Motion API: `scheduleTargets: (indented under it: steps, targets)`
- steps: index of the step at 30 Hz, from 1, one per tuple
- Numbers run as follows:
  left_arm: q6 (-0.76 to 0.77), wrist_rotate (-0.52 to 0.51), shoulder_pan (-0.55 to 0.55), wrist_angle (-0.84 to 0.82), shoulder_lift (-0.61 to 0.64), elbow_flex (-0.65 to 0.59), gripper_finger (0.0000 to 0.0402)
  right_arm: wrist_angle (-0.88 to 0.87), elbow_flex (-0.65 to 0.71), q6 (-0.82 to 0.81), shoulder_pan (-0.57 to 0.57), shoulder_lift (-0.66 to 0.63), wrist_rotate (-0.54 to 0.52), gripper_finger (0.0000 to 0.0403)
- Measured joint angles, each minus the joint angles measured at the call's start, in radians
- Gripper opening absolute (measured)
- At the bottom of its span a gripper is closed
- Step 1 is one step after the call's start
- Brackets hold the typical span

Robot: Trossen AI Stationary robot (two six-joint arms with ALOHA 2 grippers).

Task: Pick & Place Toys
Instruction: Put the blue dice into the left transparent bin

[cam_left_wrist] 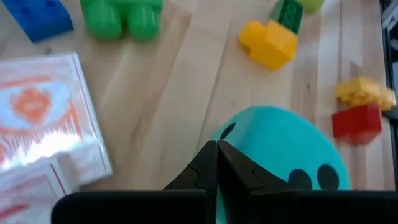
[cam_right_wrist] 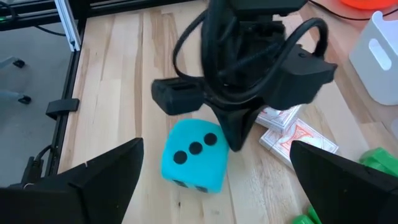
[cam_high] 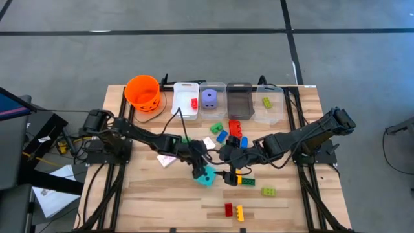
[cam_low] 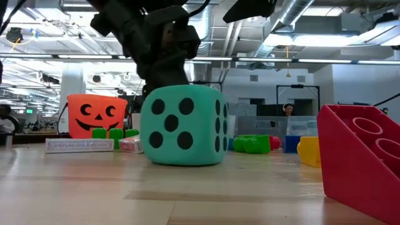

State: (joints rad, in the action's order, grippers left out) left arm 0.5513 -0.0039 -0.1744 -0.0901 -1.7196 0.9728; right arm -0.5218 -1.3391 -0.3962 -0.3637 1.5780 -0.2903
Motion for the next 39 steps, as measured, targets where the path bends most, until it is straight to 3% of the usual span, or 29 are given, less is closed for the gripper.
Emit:
scheduleTargets:
  steps: [9, 12, 20, 30, 39]
  targets:
    - [0.007, 0.010, -0.033, -0.081, 0.002, 0.001, 0.0000, -0.035, 0.000, 0.003, 0.000, 0.000, 0.002, 0.0395]
    - [0.009, 0.000, -0.028, -0.180, 0.018, -0.004, 0.0000, -0.050, 0.000, 0.003, 0.000, 0.000, 0.005, 0.0395]
    - [0.101, -0.170, -0.021, -0.427, 0.161, -0.008, 0.0000, -0.058, 0.000, 0.003, -0.010, 0.000, 0.005, 0.0395]
    - [0.180, -0.217, -0.059, -0.353, 0.405, -0.004, 0.0000, -0.079, 0.000, 0.003, -0.010, 0.000, 0.005, 0.0395]
    - [0.198, -0.234, -0.173, -0.122, 0.397, -0.004, 0.0000, -0.084, 0.000, 0.003, -0.009, 0.000, 0.005, 0.0395]
